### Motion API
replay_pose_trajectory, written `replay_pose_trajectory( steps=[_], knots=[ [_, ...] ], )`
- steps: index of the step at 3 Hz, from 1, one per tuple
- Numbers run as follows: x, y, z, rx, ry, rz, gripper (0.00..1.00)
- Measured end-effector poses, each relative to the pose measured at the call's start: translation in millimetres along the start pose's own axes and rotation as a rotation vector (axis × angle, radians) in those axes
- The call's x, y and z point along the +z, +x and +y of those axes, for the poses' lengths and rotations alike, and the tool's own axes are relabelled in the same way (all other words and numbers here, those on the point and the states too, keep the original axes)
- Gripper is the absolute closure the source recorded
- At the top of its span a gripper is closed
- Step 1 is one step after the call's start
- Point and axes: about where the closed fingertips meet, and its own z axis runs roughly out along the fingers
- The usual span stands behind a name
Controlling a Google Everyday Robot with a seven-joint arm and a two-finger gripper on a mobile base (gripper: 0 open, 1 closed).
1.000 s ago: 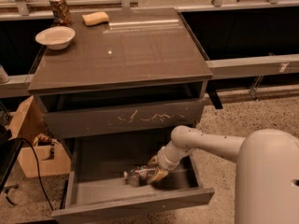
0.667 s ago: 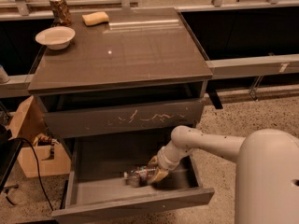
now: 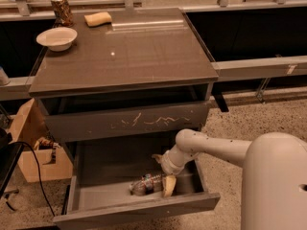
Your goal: Place water bottle into middle drawer
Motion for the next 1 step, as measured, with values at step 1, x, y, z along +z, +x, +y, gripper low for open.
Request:
replay_pose_trajectory(
  steps=[1],
  knots=[
    [0.0, 0.0, 0.0, 0.0, 0.0, 0.0, 0.0]
  ],
)
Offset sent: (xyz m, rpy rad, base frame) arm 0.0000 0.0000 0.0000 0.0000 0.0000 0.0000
